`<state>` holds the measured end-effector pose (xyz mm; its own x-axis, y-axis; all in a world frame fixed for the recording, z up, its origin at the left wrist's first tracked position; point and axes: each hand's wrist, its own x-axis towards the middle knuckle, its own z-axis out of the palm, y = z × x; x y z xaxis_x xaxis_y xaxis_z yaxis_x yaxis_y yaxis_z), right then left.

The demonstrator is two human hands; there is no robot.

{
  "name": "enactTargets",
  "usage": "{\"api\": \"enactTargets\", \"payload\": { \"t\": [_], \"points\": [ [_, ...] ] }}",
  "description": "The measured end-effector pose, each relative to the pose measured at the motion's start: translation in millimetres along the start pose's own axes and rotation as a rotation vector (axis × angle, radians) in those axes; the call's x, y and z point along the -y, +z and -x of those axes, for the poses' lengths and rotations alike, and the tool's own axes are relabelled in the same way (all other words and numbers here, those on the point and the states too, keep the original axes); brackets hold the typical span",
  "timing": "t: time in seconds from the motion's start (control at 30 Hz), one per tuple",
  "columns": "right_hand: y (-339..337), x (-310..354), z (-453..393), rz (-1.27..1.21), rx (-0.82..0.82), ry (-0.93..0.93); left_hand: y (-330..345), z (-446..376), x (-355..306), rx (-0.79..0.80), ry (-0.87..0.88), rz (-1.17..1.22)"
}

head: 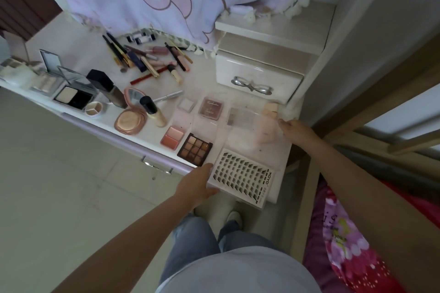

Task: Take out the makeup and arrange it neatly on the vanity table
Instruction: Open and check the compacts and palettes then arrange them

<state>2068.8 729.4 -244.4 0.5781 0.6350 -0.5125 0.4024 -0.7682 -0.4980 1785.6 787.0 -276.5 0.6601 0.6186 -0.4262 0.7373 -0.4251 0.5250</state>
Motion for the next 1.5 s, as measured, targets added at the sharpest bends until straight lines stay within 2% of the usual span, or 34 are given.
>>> {"api": "enactTargets", "payload": {
  "t": [0.17,0.27,0.4,0.47,0.63,0.83,1.2,1.37,1.5],
  "points": [
    [8.5,12.4,-19.7,0.162,-0.079,0.007,-3.4,0.6,0.3,0.034,-0.011,-0.004],
    [16.5,30.5,-29.9,0.142,-0.13,-0.007,-2.4,-0.3,-0.1,0.02,-0.019,0.031],
    [26.3,52.2,-37.5,0.101,-0.148,0.03,0.4,-6.1,-2.1,0.026,0.064,0.083],
    [28.9,60.3,-40.0,0.145,-0.159,-0.052,-0.9,-7.8,-3.0,0.031,0.073,0.127],
    [30.8,71.6,-45.3,0.251,-0.129,-0.251,-2.3,-3.8,4.7,0.07,0.051,0.168],
    [38.1,88.4,-55.6,0.377,-0.155,-0.265,-4.3,5.3,5.6,0.081,0.082,0.195],
    [60.6,138.5,-66.0,0.296,-0.028,-0.214,-4.8,10.1,8.1,0.143,0.011,0.094],
    [56.7,135.7,-65.1,0.341,-0.044,-0.291,-3.6,5.7,3.7,0.154,0.005,0.08],
    [35.6,116.4,-67.3,0.396,-0.034,-0.421,-2.6,-2.6,-3.8,0.138,0.001,0.018]
  ]
}}
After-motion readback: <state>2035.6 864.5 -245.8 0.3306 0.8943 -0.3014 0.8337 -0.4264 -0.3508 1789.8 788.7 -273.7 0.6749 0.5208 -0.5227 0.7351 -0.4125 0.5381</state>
